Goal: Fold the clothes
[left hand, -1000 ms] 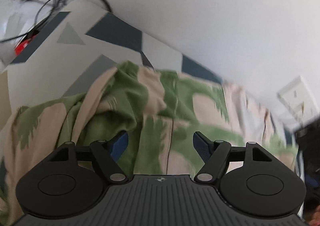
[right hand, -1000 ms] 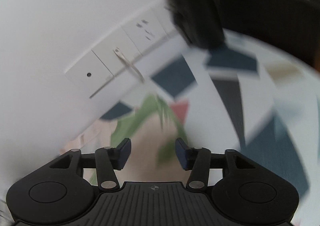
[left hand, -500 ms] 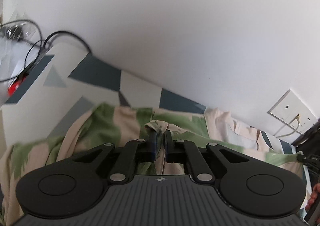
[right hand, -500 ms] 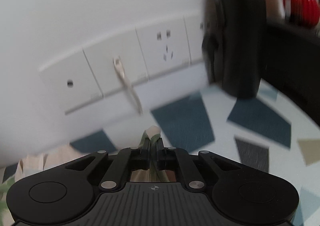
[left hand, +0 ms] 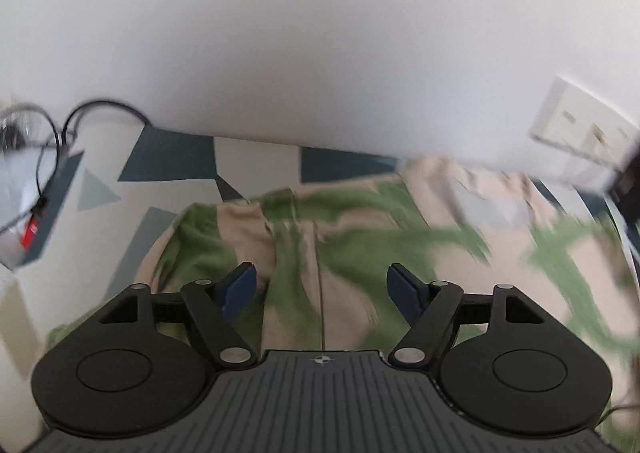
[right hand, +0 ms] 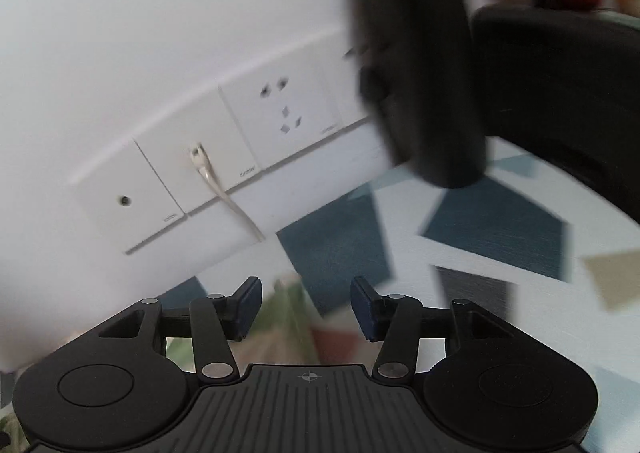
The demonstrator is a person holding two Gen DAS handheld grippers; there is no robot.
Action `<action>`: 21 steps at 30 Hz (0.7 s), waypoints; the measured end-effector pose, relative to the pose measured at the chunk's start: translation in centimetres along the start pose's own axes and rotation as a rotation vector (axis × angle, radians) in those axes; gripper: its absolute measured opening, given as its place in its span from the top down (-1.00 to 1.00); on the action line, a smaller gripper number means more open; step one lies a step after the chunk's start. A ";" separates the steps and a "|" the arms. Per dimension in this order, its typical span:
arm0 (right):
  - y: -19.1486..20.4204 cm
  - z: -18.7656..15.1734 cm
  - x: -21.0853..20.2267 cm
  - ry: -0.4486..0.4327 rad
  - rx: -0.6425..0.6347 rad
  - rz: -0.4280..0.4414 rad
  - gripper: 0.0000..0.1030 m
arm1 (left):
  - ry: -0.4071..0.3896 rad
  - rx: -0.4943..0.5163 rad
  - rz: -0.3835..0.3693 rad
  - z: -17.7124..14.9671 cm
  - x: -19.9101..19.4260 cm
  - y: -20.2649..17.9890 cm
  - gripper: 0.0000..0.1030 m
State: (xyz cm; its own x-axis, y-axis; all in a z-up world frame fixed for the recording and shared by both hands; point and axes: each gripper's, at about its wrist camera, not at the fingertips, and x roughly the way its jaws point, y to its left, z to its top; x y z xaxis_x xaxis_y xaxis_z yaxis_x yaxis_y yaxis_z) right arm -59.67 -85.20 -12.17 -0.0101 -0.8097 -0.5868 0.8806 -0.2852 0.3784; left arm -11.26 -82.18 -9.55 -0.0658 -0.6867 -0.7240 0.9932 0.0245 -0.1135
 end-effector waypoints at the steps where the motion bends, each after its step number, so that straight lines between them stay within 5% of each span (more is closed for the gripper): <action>1: -0.5 -0.9 -1.8 -0.005 -0.008 -0.005 0.10 | 0.000 0.024 -0.004 -0.9 -1.0 -0.1 -0.47; 8: -2.1 -8.6 -11.2 -0.010 -0.092 -0.023 0.10 | 0.049 0.107 0.077 -7.3 -3.9 0.7 -0.58; 11: -0.6 -11.1 -11.1 0.064 -0.208 -0.033 0.11 | 0.099 0.085 0.118 -8.7 -3.5 1.7 -0.59; 15: 2.1 -12.2 -10.0 0.043 -0.333 -0.063 0.12 | 0.106 0.047 0.125 -9.0 -3.3 3.1 -0.67; 21: -0.2 -10.4 -6.9 0.043 -0.159 -0.179 0.46 | 0.115 0.026 0.128 -8.8 -3.1 3.8 -0.72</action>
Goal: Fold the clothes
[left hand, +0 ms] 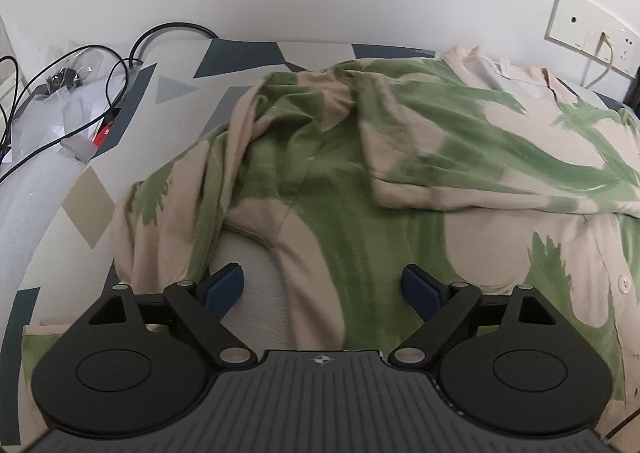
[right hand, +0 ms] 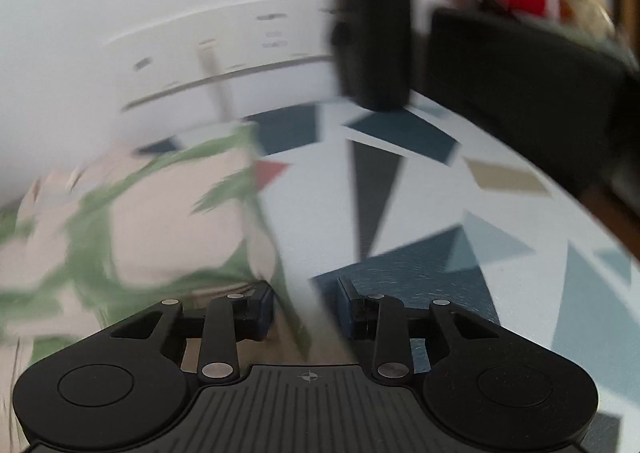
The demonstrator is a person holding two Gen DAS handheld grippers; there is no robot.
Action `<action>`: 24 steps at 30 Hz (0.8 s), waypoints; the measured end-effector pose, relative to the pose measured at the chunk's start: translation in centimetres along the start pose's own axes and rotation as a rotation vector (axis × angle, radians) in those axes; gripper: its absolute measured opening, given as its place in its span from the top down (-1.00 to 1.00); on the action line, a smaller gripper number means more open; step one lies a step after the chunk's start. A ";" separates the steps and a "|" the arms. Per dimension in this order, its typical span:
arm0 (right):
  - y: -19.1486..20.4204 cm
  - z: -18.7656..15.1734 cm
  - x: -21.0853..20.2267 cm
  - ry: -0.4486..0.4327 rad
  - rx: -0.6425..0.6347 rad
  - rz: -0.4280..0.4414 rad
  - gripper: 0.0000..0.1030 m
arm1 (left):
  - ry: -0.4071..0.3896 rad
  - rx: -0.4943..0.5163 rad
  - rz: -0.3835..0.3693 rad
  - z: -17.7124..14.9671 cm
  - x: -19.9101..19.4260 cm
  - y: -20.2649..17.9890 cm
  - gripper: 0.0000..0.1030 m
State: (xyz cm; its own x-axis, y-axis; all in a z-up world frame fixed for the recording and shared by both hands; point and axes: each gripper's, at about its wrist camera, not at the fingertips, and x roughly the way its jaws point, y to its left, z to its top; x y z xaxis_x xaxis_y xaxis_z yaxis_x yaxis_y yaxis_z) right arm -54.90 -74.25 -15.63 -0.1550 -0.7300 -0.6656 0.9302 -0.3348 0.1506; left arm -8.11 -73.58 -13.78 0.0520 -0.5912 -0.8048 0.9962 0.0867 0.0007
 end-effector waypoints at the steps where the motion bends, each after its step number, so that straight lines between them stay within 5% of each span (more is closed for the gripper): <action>1: -0.5 0.1 0.1 -0.005 0.024 -0.008 0.47 | -0.001 -0.008 -0.002 0.0 0.1 0.2 -0.72; 6: -0.3 -0.2 0.2 -0.002 0.018 -0.046 0.44 | 0.005 -0.026 0.006 0.0 -0.1 0.4 -0.72; 10: 1.6 -0.5 -2.3 0.023 0.009 -0.021 0.00 | 0.006 -0.096 -0.036 -1.0 -2.0 1.8 -0.70; 14: 4.7 -1.3 -5.8 0.005 -0.025 0.047 -0.21 | -0.034 -0.167 -0.079 -3.4 -5.7 3.6 -0.70; 19: 10.1 -2.9 -6.6 0.046 -0.119 0.148 -0.23 | -0.105 -0.068 0.016 -7.2 -10.3 5.3 -0.72; 24: 15.5 -4.1 -6.4 0.104 -0.137 0.250 -0.23 | -0.094 -0.009 0.112 -9.3 -10.7 7.6 -0.73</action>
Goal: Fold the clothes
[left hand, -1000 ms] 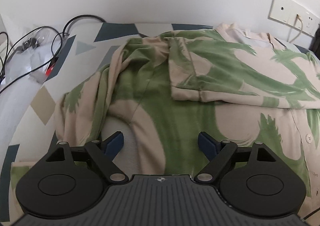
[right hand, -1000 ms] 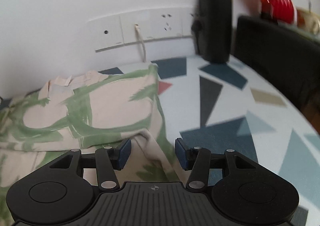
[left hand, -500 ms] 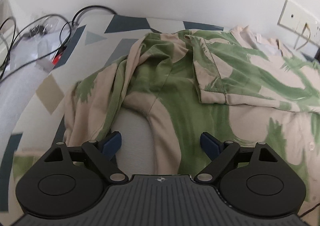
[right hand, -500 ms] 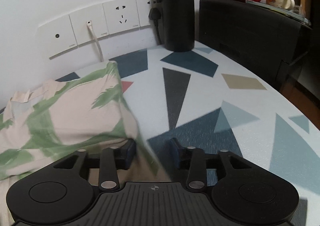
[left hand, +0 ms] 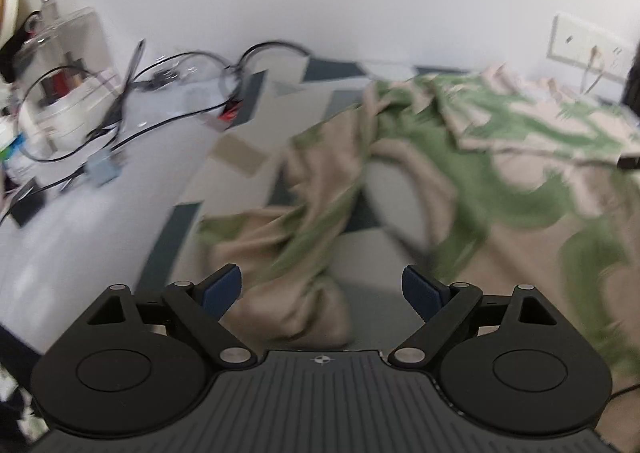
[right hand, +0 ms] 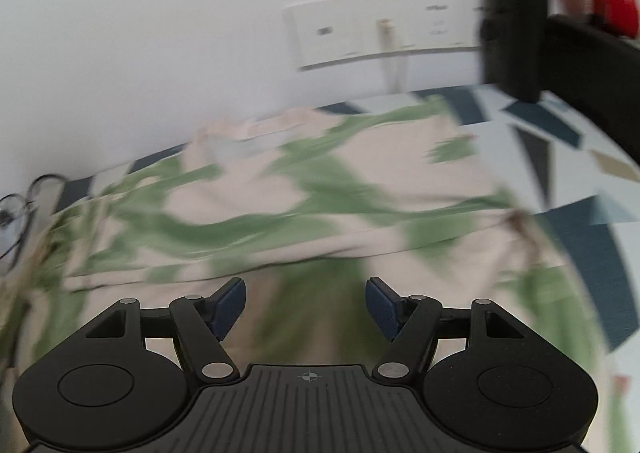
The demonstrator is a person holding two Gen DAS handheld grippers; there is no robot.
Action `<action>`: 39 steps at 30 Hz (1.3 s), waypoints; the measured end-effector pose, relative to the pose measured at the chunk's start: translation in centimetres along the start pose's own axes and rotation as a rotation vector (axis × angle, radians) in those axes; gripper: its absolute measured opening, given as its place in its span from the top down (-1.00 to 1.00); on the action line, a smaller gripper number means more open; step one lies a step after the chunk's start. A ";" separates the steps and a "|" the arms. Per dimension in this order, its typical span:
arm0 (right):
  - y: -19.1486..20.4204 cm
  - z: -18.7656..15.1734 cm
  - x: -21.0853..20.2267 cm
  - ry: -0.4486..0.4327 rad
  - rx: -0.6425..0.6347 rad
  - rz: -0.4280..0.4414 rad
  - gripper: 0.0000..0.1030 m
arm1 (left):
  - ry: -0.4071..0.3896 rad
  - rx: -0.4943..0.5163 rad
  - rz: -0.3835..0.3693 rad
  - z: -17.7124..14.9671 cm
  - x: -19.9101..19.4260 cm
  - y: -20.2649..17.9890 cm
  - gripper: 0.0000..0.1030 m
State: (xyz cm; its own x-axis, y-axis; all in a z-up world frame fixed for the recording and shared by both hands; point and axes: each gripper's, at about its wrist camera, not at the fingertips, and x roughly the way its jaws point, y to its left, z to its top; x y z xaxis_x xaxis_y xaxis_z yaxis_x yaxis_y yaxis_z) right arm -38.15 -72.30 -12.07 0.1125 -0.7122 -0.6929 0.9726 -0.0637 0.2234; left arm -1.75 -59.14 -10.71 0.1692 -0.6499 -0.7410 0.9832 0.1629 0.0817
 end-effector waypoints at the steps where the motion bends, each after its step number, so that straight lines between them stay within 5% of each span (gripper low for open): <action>1: 0.8 -0.1 0.2 0.007 -0.003 0.012 -0.23 | 0.019 -0.012 -0.002 -0.2 0.6 0.4 -0.73; 4: 3.0 -0.4 0.6 0.026 -0.028 0.032 -0.23 | 0.044 -0.045 -0.020 -0.7 1.8 1.5 -0.61; 8: 4.2 -0.7 0.2 0.028 -0.053 0.023 -0.26 | 0.057 -0.078 -0.037 -1.0 2.8 2.7 0.04; 10: 4.3 -0.8 0.1 0.033 -0.043 0.009 -0.27 | 0.056 -0.098 -0.051 -0.9 2.7 3.2 0.65; 14: 4.1 -1.6 -0.6 0.025 -0.053 -0.028 -0.27 | 0.048 -0.131 -0.066 -0.5 2.1 4.2 0.83; 19: 2.8 -1.4 -1.6 -0.004 -0.030 -0.053 -0.28 | 0.006 -0.246 -0.178 2.6 0.5 5.1 0.84; 23: 0.8 -0.7 -2.4 -0.059 -0.024 -0.085 -0.29 | -0.071 -0.235 -0.304 6.6 -0.6 2.4 0.84; 28: -3.4 0.8 -3.1 -0.100 0.067 -0.129 -0.30 | -0.177 -0.239 -0.470 12.3 -0.9 -4.0 0.84; 34: -9.1 1.4 -4.1 -0.130 0.174 -0.190 -0.30 | -0.232 -0.144 -0.593 16.2 1.9 -16.7 0.83; 36: -10.5 1.2 -4.3 -0.127 0.198 -0.205 -0.30 | -0.189 -0.072 -0.602 16.0 4.2 -21.2 0.62; 39: -12.6 0.8 -4.6 -0.122 0.234 -0.227 -0.30 | -0.108 0.100 -0.581 14.8 6.7 -26.7 -0.34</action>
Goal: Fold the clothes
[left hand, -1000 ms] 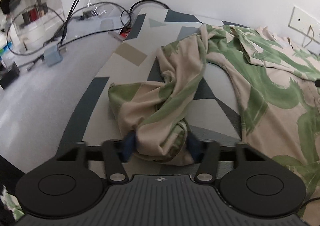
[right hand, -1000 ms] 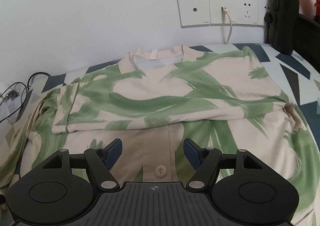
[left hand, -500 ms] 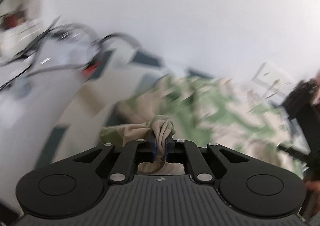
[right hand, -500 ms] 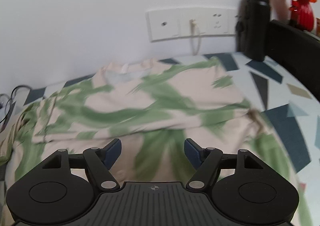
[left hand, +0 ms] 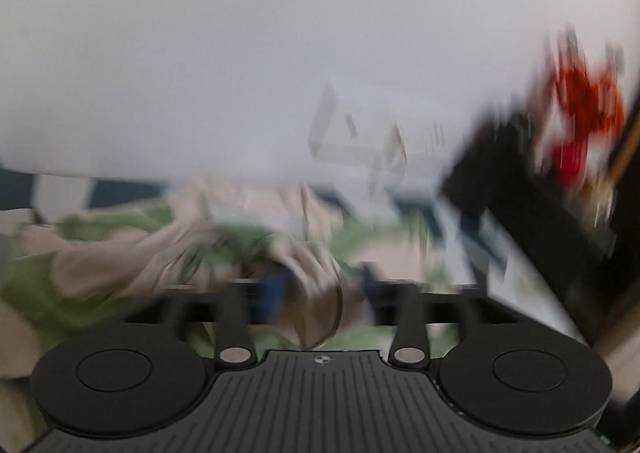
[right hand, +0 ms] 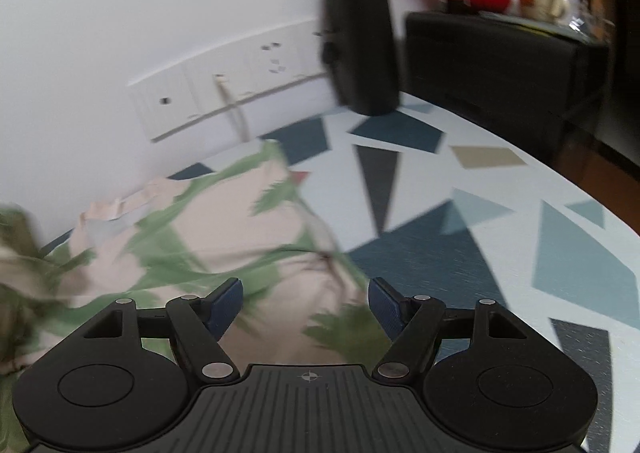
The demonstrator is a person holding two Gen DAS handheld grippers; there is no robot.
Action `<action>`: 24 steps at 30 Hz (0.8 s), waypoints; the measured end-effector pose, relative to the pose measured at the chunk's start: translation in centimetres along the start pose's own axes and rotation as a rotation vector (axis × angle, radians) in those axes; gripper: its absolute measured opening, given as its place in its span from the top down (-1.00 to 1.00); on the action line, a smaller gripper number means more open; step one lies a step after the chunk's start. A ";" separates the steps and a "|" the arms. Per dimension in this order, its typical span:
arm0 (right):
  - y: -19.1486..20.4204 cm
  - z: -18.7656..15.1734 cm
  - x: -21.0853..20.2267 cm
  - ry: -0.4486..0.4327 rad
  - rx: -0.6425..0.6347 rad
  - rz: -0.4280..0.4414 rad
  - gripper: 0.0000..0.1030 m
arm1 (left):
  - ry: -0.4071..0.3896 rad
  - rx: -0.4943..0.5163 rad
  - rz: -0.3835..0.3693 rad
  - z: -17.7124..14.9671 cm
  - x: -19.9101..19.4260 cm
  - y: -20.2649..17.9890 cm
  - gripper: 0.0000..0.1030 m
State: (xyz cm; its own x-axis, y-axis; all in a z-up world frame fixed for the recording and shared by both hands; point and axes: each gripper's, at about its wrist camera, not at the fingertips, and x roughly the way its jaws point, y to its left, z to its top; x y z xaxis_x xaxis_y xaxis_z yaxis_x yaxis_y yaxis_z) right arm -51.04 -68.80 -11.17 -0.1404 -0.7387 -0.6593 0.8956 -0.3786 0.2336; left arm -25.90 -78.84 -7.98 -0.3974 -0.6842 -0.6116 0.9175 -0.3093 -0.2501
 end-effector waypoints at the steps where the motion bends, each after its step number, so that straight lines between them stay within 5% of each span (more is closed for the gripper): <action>1: -0.6 0.0 0.1 0.002 0.010 -0.007 -0.29 | 0.008 0.049 -0.009 -0.6 0.1 -0.7 -0.36; 7: -0.1 -0.2 0.4 0.022 -0.013 0.038 -0.29 | -0.020 0.209 -0.012 -3.1 -3.6 0.1 -0.52; 15: 7.3 -0.5 2.8 0.071 -0.116 0.254 -0.29 | 0.038 0.155 0.331 -6.8 -8.1 11.4 -0.53; 21: 11.7 -0.8 7.6 0.184 -0.067 0.346 -0.29 | 0.082 0.081 0.489 -8.6 -7.9 16.1 -0.52; 23: 12.2 -0.2 8.8 0.211 -0.010 0.357 -0.06 | 0.094 0.065 0.514 -8.6 -7.2 16.7 -0.51; 24: 12.3 0.3 9.3 0.220 0.021 0.369 0.63 | 0.097 0.057 0.523 -8.5 -7.2 16.9 -0.49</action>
State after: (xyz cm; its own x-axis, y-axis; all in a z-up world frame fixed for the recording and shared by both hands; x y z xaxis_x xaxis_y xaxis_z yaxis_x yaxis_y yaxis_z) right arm -41.45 -80.45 -14.23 0.2834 -0.6911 -0.6649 0.8597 -0.1242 0.4955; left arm -7.35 -73.53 -14.24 0.1190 -0.6930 -0.7110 0.9890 0.0192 0.1468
